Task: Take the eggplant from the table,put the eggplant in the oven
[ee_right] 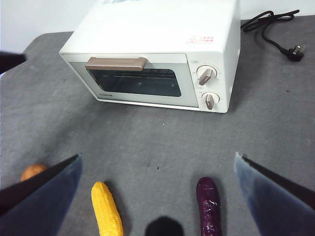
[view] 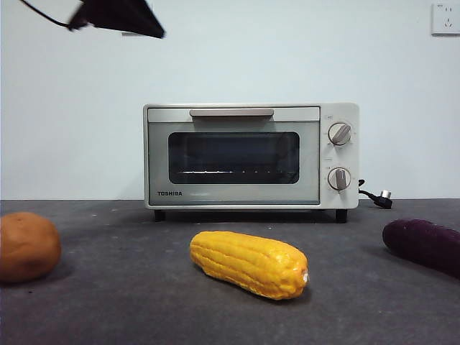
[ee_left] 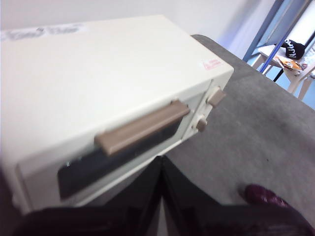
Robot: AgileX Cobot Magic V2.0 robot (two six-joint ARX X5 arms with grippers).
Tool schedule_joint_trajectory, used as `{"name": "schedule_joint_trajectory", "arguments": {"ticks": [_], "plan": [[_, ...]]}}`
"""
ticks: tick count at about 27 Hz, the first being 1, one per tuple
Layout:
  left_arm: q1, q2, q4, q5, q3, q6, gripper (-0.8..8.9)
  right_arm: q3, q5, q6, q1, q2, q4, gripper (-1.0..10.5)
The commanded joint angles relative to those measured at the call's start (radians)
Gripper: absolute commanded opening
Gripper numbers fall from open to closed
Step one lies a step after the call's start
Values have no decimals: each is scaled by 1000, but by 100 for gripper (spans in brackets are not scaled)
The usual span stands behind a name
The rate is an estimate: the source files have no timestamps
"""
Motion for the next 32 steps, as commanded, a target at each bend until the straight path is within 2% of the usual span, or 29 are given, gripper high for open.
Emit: {"name": "schedule_joint_trajectory", "arguments": {"ticks": [1, 13, 26, 32], "plan": [[-19, 80, 7, 1, 71, 23, -6, 3, -3, 7, 1, 0, 2, 693], [-94, 291, -19, -30, 264, 78, -6, 3, -2, 6, 1, 6, -3, 693], [-114, 354, -6, -154, 268, 180, -6, 3, -3, -4, 1, 47, -53, 693], [-113, 390, 9, -175, 268, 186, -6, 3, -3, -10, 1, 53, -58, 692]]}}
